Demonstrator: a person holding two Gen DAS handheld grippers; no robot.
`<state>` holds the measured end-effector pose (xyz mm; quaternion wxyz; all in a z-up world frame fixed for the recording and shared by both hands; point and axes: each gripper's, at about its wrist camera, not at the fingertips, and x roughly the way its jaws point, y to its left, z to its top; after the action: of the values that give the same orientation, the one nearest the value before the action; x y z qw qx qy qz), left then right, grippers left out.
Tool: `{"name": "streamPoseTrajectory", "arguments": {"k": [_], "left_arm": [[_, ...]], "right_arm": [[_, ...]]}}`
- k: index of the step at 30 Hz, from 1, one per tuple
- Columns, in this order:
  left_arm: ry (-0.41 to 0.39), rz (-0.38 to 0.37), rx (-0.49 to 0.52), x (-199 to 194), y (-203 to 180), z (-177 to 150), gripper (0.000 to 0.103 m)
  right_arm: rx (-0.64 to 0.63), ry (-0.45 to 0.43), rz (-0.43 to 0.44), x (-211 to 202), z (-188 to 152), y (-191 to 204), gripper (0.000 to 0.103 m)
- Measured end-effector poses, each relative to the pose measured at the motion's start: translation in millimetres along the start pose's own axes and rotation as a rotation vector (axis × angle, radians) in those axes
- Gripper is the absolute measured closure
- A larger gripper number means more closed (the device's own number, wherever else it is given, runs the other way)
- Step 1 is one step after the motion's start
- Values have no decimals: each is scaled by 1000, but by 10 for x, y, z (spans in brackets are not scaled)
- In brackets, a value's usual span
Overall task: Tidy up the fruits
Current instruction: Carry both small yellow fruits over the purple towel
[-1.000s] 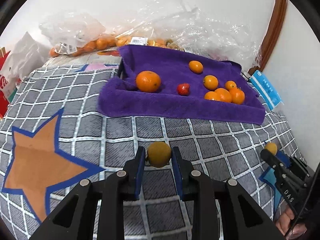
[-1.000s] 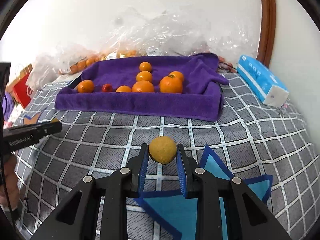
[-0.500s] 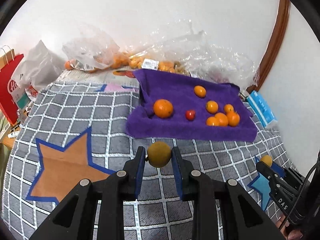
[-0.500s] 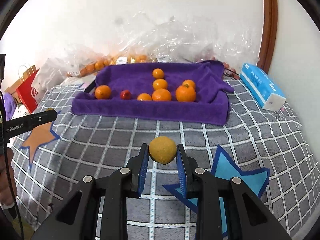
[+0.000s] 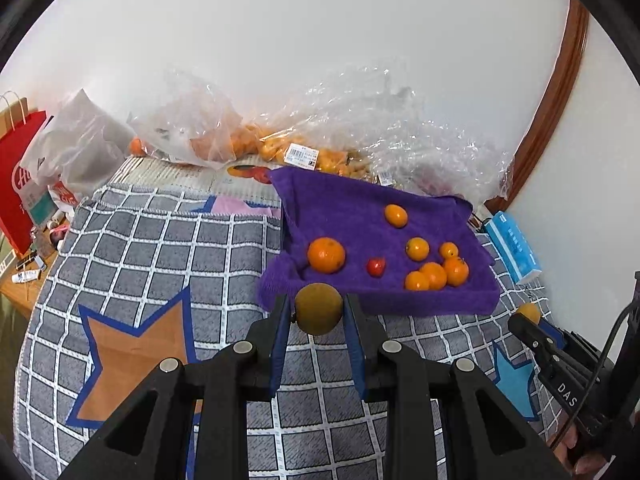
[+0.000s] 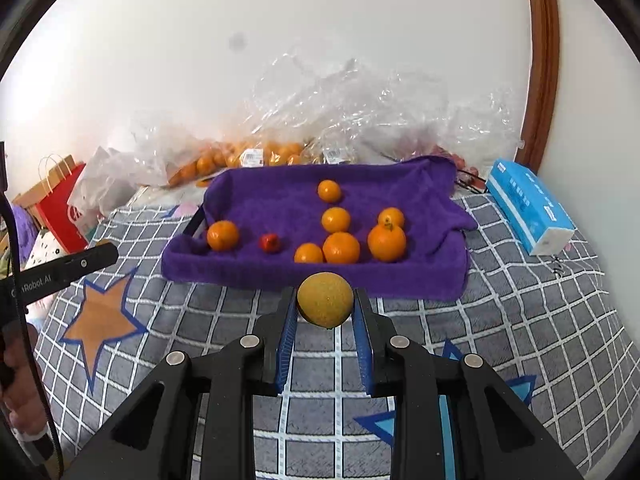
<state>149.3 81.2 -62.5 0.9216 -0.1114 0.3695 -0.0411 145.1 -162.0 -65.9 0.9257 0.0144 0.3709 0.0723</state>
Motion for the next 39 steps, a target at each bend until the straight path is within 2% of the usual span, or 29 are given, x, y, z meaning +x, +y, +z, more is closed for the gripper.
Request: {"name": "streamPoseTrajectory", "arguments": {"k": [8,39], "left_arm": [[-4,-14,0,27,-15,116,78],[-2,-32,-1,200,-72,380,78]], "right_arm": [[41,-2,19,56,140,-44,76],[40,-31,26,207,466,-47,76]]}}
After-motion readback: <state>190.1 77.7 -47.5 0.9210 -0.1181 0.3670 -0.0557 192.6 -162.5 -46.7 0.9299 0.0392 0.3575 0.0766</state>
